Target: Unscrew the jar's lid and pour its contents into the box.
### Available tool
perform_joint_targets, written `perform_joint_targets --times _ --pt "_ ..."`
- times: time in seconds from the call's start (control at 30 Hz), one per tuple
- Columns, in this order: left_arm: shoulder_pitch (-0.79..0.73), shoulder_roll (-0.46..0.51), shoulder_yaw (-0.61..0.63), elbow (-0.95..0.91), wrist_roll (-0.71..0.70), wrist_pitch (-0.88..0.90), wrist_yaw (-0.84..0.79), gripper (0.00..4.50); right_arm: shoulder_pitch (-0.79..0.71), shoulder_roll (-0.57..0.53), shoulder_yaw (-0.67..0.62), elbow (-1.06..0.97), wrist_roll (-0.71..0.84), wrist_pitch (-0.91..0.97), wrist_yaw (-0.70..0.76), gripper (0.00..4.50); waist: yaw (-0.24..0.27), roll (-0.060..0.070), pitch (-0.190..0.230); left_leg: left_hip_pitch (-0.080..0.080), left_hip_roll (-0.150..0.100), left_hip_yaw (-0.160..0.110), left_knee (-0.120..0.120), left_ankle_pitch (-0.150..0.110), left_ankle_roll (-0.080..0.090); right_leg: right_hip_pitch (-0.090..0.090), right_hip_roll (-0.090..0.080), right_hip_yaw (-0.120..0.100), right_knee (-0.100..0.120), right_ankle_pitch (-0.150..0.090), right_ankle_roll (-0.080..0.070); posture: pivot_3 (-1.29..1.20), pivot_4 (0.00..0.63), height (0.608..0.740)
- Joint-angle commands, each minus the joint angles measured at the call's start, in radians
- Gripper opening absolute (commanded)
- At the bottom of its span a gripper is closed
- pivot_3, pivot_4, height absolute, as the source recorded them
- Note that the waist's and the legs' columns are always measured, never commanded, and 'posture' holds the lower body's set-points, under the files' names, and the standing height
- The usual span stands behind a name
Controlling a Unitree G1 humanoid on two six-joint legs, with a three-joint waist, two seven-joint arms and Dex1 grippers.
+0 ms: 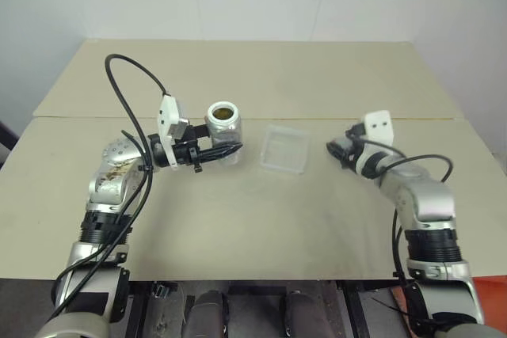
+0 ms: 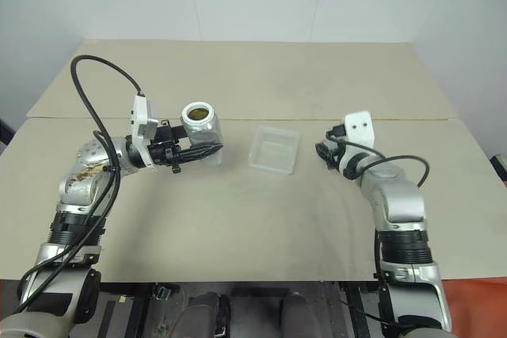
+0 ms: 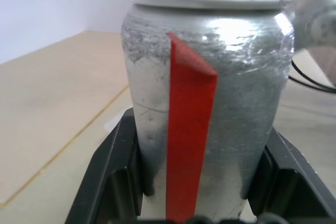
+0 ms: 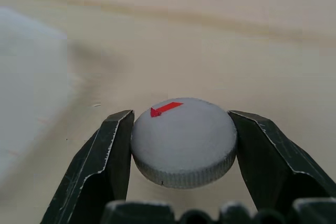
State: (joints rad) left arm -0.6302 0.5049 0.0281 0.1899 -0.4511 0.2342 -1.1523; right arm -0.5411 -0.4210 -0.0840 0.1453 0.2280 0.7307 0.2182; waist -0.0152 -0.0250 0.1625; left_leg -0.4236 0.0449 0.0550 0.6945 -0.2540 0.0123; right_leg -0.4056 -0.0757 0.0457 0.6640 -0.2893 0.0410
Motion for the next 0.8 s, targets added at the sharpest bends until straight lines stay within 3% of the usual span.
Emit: perform_joint_targets --times 0.03,0.23,0.27,0.4,0.57,0.8 --pt "-0.016 -0.005 0.017 -0.014 0.007 -0.017 0.035 2.07 -0.031 0.007 -0.020 0.061 -0.046 -0.078 -0.041 2.78 -0.001 0.000 0.000 0.000 0.000 0.000 0.000 0.000 0.000 0.000 0.000 0.000 0.000 0.000 0.000 0.00 0.150 0.740" --pt "0.002 0.002 0.022 -0.035 0.008 -0.012 0.049 2.07 -0.004 0.000 -0.014 0.039 -0.043 -0.072 0.001 2.78 0.000 0.000 0.000 0.001 0.000 0.000 0.000 0.000 0.000 0.001 0.000 0.000 0.001 0.000 0.000 0.00 0.150 0.740" --pt "0.004 0.004 0.023 -0.038 0.008 -0.011 0.050 2.07 0.003 -0.009 -0.012 0.011 -0.033 -0.051 0.023 3.50 0.001 0.000 0.000 0.001 0.000 0.000 0.000 0.000 0.000 0.001 0.000 0.000 0.000 0.000 0.000 0.00 0.150 0.740" --pt "0.001 0.011 0.022 -0.036 0.017 -0.013 0.062 2.07 0.021 -0.074 0.005 -0.106 0.000 0.037 0.124 4.47 0.002 0.000 0.000 0.000 0.000 -0.001 0.000 0.000 0.000 0.000 0.000 0.000 0.000 0.000 0.000 0.00 0.150 0.740" --pt "-0.031 0.008 0.006 -0.004 0.052 -0.036 0.087 2.07 0.019 -0.181 -0.011 -0.256 0.062 0.123 0.250 4.47 0.003 0.000 0.000 0.000 0.000 -0.002 0.000 0.000 0.000 0.000 0.000 0.000 0.000 0.000 0.000 0.00 0.150 0.740" --pt "-0.133 -0.013 -0.071 0.144 0.239 -0.214 0.166 2.07 -0.069 -0.323 -0.059 -0.350 0.217 0.215 0.449 4.47 0.005 0.000 0.000 0.000 0.000 -0.001 0.000 0.000 0.000 0.001 0.000 -0.001 -0.001 0.000 0.000 0.00 0.150 0.740"
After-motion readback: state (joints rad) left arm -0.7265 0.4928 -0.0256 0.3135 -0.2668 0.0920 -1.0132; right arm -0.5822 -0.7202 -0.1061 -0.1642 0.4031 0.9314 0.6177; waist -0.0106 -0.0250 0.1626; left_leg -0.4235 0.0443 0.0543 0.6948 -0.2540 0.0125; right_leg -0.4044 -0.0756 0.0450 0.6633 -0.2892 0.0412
